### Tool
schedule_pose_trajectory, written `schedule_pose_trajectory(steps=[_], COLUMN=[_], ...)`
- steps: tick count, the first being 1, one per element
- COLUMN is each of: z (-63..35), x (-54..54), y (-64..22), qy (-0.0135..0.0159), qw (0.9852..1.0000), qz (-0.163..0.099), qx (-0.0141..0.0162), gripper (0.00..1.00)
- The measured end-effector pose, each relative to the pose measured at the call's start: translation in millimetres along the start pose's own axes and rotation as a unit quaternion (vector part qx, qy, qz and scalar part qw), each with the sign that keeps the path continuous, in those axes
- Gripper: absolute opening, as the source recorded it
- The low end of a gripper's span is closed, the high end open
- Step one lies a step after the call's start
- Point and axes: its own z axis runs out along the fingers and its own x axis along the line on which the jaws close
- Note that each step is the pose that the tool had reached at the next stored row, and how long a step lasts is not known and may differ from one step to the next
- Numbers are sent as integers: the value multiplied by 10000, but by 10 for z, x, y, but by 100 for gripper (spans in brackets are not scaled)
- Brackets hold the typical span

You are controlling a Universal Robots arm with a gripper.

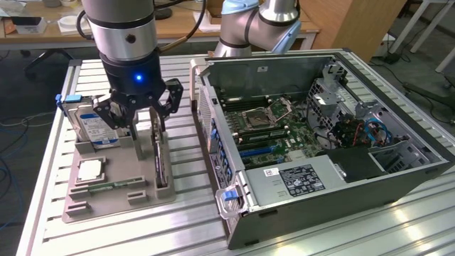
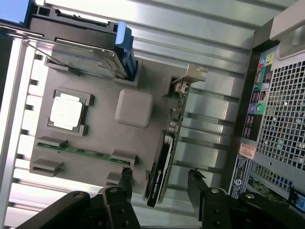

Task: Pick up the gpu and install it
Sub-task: 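Pick up the gpu and move the gpu toward the slot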

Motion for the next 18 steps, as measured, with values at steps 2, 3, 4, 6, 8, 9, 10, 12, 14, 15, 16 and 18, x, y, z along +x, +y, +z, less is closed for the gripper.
schedule_pose_trajectory(steps=[2, 3, 4, 6, 8, 9, 10, 12, 14, 15, 16, 18], z=[5, 8, 11, 16, 21, 24, 27, 32, 37, 40, 42, 47], x=[0, 1, 1, 1, 1, 1, 2, 2, 2, 3, 3, 3], y=[-1, -2, -2, -4, -5, -6, -6, -8, -9, -10, -10, -11], qy=[0, 0, 0, 0, 0, 0, 0, 0, 0, 0, 0, 0], qw=[10000, 10000, 10000, 10000, 10000, 10000, 10000, 10000, 10000, 10000, 10000, 10000], qz=[0, 0, 0, 0, 0, 0, 0, 0, 0, 0, 0, 0], qx=[0, 0, 0, 0, 0, 0, 0, 0, 0, 0, 0, 0], gripper=[59, 59, 59, 59, 59, 59, 59, 59, 59, 59, 59, 59])
